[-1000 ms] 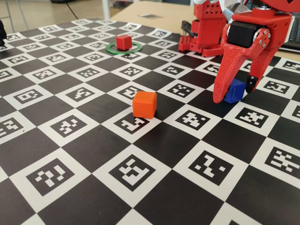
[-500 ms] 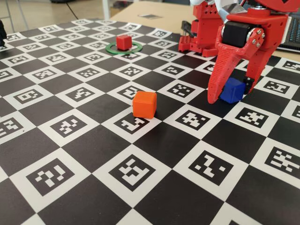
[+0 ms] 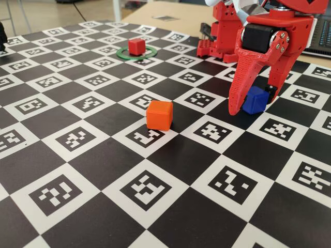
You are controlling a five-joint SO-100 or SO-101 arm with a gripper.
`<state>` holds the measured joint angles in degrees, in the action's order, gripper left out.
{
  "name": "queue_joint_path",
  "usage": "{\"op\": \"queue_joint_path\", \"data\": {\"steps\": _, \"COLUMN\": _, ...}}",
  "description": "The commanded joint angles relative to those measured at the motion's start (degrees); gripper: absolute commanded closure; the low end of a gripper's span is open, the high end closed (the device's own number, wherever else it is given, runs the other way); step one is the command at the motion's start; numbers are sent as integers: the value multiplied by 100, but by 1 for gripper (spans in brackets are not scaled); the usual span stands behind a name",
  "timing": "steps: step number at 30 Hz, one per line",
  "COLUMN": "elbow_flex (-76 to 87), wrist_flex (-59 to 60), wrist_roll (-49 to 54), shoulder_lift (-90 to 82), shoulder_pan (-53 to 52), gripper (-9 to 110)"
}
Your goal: Grab the red cube then put it in the green circle then put the blue cube on top and finally the orange cube on top
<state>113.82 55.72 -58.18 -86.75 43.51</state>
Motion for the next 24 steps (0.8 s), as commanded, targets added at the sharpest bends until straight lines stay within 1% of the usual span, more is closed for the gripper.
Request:
{"op": "queue_joint_path", "data": {"steps": 1, "elbow_flex": -18, "wrist_flex": 18, "wrist_roll": 44, "shoulder_lift": -53, "shoulder_pan": -114, "gripper": 66}}
{"op": "queue_joint_path", "data": {"steps": 13, "elbow_flex": 105, "wrist_flex": 44, "wrist_roll": 123, "shoulder_lift": -53, "shoulder_pan": -264, "gripper": 66}}
{"op": "queue_joint_path", "data": {"steps": 16, "elbow_flex": 105, "wrist_flex": 35, "wrist_roll": 167, "shoulder_lift": -62, "shoulder_pan": -255, "gripper": 70}}
{"op": "queue_joint_path", "data": {"steps": 24, "elbow_flex": 105, "wrist_flex": -62, "wrist_roll": 334, "shoulder_lift": -88, "shoulder_pan": -264, "gripper": 87}}
